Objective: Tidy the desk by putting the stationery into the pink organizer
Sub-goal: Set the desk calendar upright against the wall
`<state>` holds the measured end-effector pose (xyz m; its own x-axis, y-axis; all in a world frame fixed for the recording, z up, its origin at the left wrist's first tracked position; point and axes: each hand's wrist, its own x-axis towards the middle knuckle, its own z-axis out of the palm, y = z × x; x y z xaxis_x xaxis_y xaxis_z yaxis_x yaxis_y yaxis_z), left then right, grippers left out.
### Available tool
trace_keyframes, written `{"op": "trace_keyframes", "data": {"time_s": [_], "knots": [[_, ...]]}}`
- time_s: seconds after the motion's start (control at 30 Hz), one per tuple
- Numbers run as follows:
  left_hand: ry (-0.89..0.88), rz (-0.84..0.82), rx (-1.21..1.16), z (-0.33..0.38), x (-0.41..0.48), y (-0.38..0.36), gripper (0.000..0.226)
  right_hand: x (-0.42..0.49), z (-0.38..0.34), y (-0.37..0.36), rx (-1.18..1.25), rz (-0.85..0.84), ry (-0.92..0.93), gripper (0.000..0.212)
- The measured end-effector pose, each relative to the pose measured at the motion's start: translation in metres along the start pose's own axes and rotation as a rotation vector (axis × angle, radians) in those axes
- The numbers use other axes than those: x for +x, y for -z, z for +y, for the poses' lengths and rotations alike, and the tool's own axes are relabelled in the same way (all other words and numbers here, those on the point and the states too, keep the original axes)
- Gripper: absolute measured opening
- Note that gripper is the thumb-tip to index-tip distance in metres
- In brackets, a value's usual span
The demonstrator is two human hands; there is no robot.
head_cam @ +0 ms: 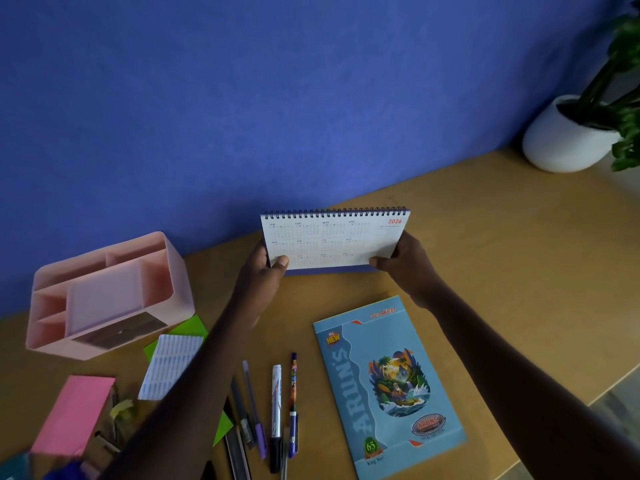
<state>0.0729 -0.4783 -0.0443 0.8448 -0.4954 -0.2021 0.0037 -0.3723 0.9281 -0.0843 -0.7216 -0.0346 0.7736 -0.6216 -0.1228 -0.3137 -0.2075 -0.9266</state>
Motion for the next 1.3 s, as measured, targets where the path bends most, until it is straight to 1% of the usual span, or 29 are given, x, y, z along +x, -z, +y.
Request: {"op": "trace_keyframes", "data": {"time_s": [0.17,0.33,0.4,0.53,0.63,0.87,0.93,1.03,1.13,1.23,1.3], "knots": [[-0.001,-0.029,-0.021,-0.002,0.02,0.006,0.034,0.015,0.001,-0.004,-0.001,-0.005,0.023,0.057],[-0.008,-0.092,0.043,-0.005,0.038,0.008,0.036,0.029,0.008,-0.008,-0.009,-0.019,0.017,0.06],[0.002,-0.091,0.078,-0.006,0.041,0.007,0.036,0.033,0.009,-0.01,-0.031,-0.018,0.029,0.065],[-0.007,-0.078,0.075,-0.004,0.046,0.005,0.036,0.035,0.01,-0.013,-0.071,-0.041,0.072,0.083],[0.007,-0.078,0.066,-0.004,0.049,0.005,0.039,0.035,0.015,-0.013,-0.114,-0.038,0.042,0.082],[0.005,-0.081,0.085,-0.005,0.054,0.007,0.043,0.046,0.019,-0.014,-0.112,-0.049,0.014,0.082],[0.006,-0.079,0.059,-0.005,0.054,0.006,0.044,0.051,0.019,-0.015,-0.105,-0.05,0.012,0.084],[-0.022,-0.057,-0.072,-0.008,0.051,0.004,0.04,0.056,0.019,-0.018,-0.088,-0.066,0.003,0.088],[-0.046,-0.041,-0.161,-0.008,0.049,0.002,0.043,0.057,0.017,-0.022,-0.057,-0.072,0.016,0.09],[-0.04,-0.037,-0.194,-0.007,0.047,0.0,0.052,0.059,0.016,-0.021,-0.013,-0.079,0.008,0.088],[-0.022,-0.023,-0.227,-0.009,0.045,0.0,0.066,0.06,0.017,-0.02,0.013,-0.072,0.012,0.082]]}}
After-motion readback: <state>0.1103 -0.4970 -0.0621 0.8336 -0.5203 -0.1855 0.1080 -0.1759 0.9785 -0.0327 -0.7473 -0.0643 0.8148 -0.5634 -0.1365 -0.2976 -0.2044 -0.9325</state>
